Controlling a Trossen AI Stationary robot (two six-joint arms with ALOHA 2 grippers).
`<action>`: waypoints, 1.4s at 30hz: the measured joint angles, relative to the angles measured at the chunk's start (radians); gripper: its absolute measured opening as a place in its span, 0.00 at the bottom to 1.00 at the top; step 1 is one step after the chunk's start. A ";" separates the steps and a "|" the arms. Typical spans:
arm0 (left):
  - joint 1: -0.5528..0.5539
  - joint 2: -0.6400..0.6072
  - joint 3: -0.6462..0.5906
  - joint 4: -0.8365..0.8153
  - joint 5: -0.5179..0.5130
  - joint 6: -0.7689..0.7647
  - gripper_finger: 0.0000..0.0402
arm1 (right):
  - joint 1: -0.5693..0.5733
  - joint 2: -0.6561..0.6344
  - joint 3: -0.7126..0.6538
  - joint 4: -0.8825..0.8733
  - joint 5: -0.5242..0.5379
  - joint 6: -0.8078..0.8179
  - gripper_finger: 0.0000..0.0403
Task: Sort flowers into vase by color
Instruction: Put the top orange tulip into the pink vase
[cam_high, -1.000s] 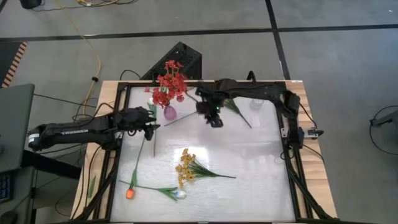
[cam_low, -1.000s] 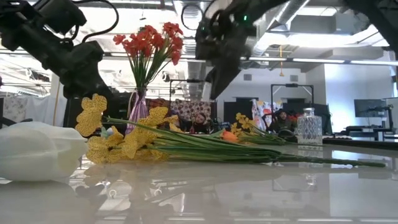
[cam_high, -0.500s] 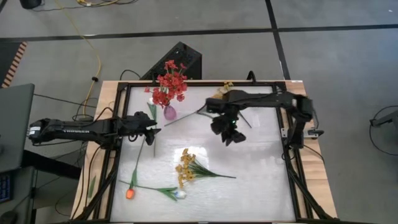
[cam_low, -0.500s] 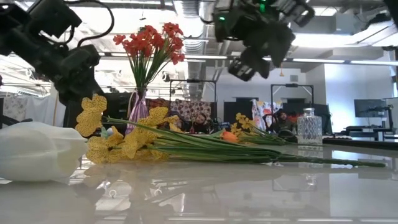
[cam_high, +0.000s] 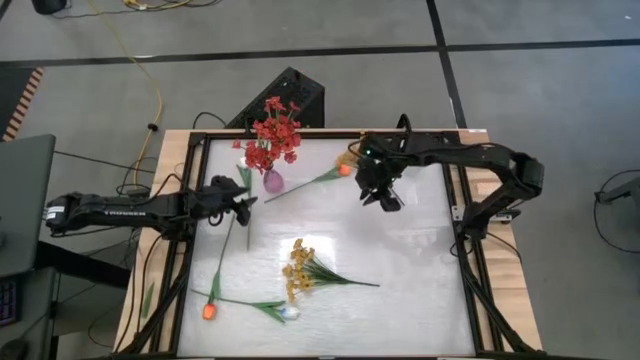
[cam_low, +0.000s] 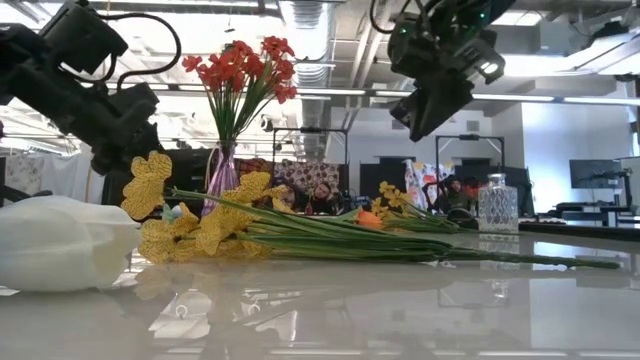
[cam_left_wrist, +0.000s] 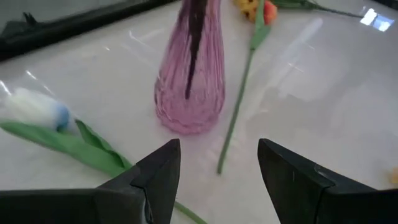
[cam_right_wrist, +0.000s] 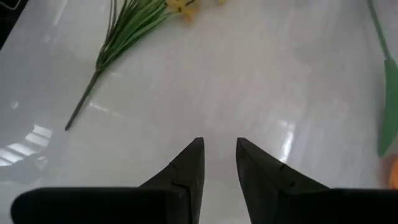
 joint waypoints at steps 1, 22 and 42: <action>0.005 0.000 0.000 -0.001 -0.006 0.008 0.51 | -0.010 0.001 0.000 -0.001 0.000 0.001 0.29; 0.071 0.000 0.000 0.112 0.201 0.171 0.51 | 0.109 0.067 -0.056 0.024 0.311 0.515 0.29; -0.248 0.045 -0.001 0.357 0.370 0.149 0.51 | 0.334 0.092 -0.056 0.372 0.310 0.399 0.29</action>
